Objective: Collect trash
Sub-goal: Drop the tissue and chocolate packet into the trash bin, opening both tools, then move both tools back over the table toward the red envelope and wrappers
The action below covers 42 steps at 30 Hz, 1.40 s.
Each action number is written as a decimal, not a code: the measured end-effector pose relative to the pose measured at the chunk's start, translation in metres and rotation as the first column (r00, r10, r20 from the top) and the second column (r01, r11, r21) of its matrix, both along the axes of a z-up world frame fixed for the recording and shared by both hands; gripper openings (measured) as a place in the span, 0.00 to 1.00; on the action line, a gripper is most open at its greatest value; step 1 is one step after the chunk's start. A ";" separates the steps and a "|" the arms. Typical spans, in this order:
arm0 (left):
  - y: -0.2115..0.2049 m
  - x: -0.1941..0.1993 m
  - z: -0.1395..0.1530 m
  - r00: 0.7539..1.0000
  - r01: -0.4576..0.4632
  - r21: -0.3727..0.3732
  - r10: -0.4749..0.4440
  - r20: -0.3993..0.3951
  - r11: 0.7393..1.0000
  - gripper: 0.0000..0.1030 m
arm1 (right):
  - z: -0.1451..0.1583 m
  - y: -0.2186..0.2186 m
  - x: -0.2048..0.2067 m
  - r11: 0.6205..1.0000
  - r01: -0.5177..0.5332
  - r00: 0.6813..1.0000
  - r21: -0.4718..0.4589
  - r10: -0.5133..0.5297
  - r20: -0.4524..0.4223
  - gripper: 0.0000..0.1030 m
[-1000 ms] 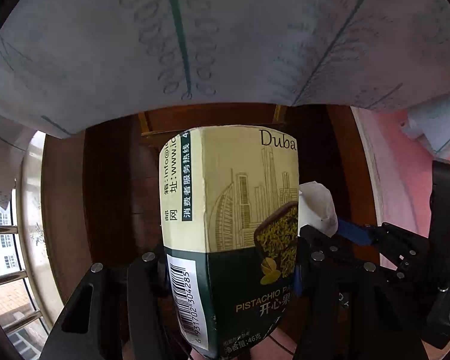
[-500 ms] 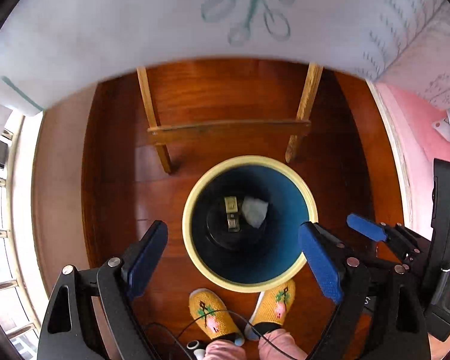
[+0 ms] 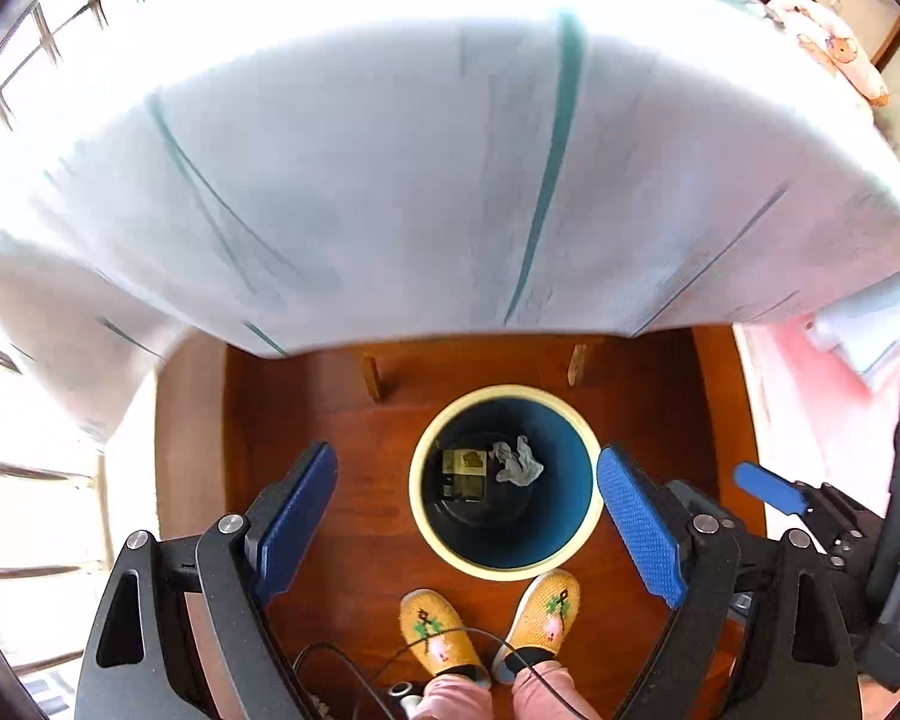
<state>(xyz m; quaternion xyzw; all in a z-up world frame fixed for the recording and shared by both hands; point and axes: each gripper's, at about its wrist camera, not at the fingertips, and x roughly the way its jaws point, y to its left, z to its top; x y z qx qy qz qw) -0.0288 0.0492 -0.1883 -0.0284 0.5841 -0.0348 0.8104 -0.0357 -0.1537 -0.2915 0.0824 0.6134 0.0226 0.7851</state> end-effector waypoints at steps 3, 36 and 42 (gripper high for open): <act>0.006 -0.002 0.046 1.000 0.010 0.003 -0.010 0.026 1.000 0.87 | 0.044 0.001 -0.006 1.000 0.017 1.000 0.010 -0.017 0.024 0.65; -0.032 0.119 0.316 0.952 0.184 -0.047 -0.166 0.258 0.982 0.86 | 0.382 -0.021 0.014 0.988 0.153 0.890 -0.028 -0.125 0.438 0.65; -0.044 0.203 0.283 0.978 0.114 -0.057 -0.102 0.184 0.992 0.86 | 0.361 -0.059 0.087 0.994 0.110 0.895 0.007 -0.102 0.435 0.63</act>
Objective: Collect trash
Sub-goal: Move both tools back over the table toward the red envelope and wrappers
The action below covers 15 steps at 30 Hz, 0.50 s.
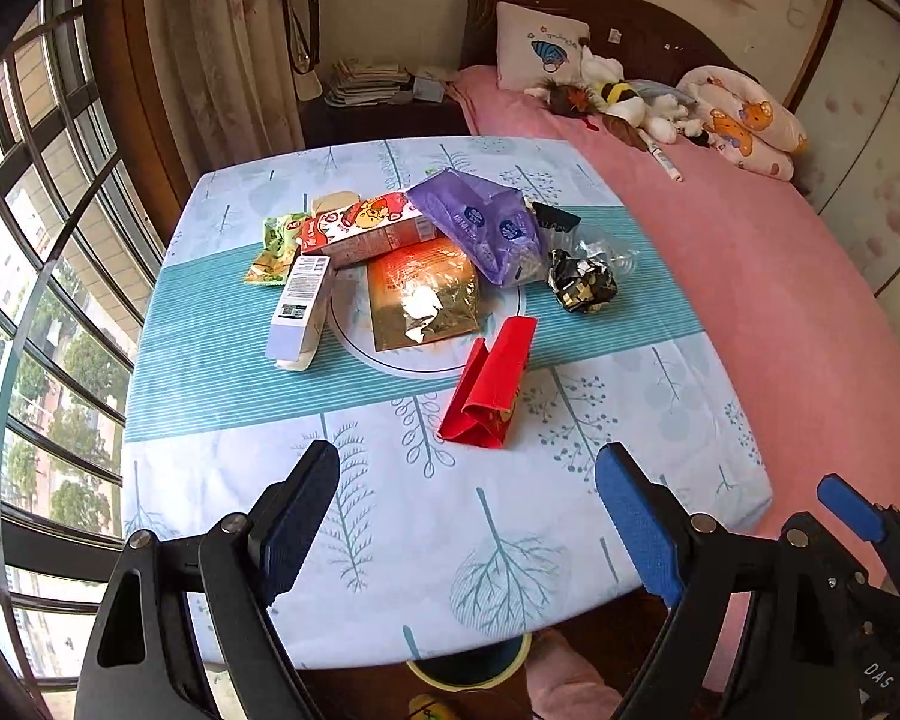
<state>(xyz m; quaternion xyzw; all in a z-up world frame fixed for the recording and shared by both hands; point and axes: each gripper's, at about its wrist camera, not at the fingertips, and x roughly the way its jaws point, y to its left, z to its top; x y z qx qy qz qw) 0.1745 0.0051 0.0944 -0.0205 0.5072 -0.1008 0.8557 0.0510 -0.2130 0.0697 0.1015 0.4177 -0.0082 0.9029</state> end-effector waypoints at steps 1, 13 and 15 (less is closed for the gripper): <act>-0.002 0.015 -0.007 1.000 -0.011 -0.009 0.011 -0.022 1.000 0.85 | -0.003 -0.008 0.017 1.000 -0.013 1.000 0.008 0.013 -0.003 0.63; -0.045 0.135 -0.121 0.958 -0.060 0.002 0.059 -0.281 0.998 0.70 | -0.063 -0.080 0.211 0.978 -0.192 0.973 0.082 0.200 -0.117 0.62; -0.049 0.143 -0.136 0.948 -0.059 0.010 0.059 -0.311 0.998 0.67 | -0.076 -0.087 0.235 0.973 -0.203 0.966 0.111 0.218 -0.139 0.62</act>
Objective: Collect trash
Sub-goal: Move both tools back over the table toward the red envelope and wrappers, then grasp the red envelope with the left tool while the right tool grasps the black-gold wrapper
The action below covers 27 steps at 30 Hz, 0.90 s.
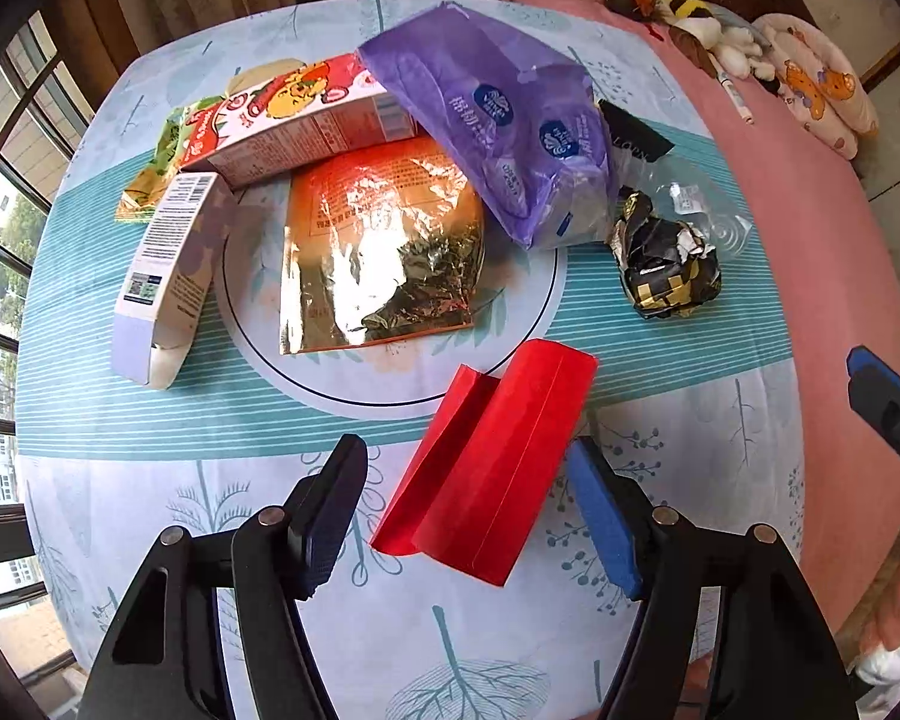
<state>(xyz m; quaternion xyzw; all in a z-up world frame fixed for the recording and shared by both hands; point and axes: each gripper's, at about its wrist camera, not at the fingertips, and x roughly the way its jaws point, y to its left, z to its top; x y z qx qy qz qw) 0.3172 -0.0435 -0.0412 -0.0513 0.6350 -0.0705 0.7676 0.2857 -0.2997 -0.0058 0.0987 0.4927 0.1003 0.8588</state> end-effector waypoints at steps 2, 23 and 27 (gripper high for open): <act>-0.001 0.006 -0.012 1.000 -0.004 0.006 0.004 -0.023 1.000 0.65 | -0.011 -0.004 0.021 1.000 -0.012 1.000 0.022 0.012 -0.025 0.62; -0.017 0.030 -0.044 0.992 -0.110 0.027 0.112 -0.059 0.994 0.35 | -0.107 0.009 0.132 0.978 0.037 0.968 0.205 0.017 -0.252 0.62; -0.016 0.026 -0.038 0.988 -0.148 0.019 0.149 -0.052 0.989 0.22 | -0.110 0.017 0.133 0.980 0.020 0.969 0.199 0.031 -0.246 0.62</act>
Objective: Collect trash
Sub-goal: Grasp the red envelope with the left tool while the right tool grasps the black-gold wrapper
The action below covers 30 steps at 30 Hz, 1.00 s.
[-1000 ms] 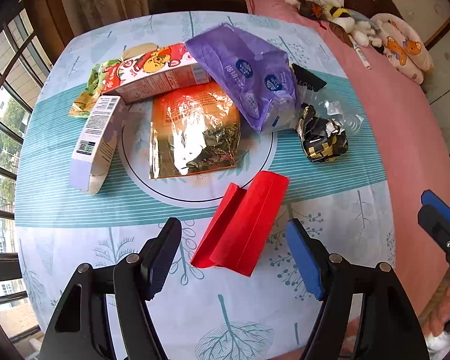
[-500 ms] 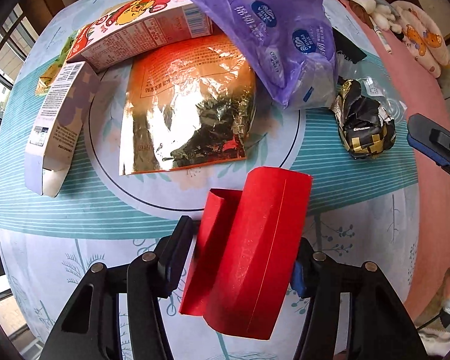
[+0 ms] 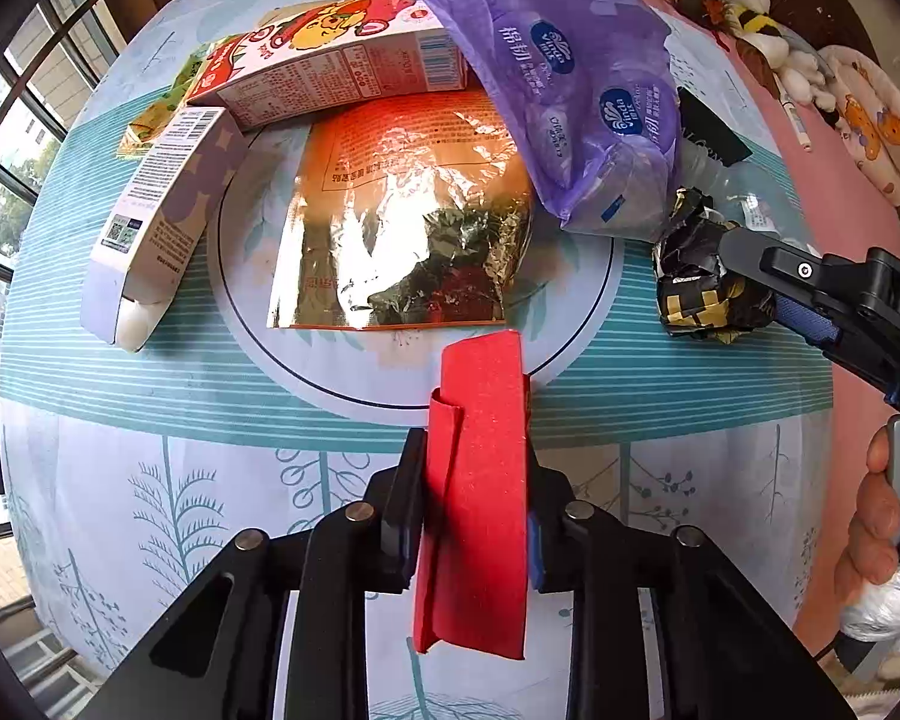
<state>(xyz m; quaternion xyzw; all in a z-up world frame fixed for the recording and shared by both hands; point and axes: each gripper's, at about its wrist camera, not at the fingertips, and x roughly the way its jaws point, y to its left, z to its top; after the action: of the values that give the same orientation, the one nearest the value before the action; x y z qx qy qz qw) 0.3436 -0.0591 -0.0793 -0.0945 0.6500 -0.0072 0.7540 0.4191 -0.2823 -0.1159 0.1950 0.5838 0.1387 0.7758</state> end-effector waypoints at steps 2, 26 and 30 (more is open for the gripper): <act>0.000 -0.002 0.004 1.000 -0.012 -0.004 0.012 0.009 1.000 0.19 | 0.000 0.004 0.000 1.000 -0.005 1.000 0.005 0.005 0.002 0.60; 0.046 -0.091 0.095 0.983 -0.027 -0.005 0.027 0.183 1.000 0.06 | 0.059 0.024 -0.098 0.995 -0.088 0.990 -0.036 0.092 0.103 0.16; 0.060 -0.117 0.119 0.972 -0.006 0.002 0.006 0.234 1.000 0.06 | 0.078 0.034 -0.130 0.995 -0.088 0.986 -0.046 0.093 0.137 0.16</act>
<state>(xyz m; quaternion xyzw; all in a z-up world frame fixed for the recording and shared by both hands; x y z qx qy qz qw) 0.2262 0.0008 0.0400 -0.0939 0.5563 -0.0150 0.8255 0.2886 -0.2481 -0.0377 0.1427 0.5392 0.1754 0.8113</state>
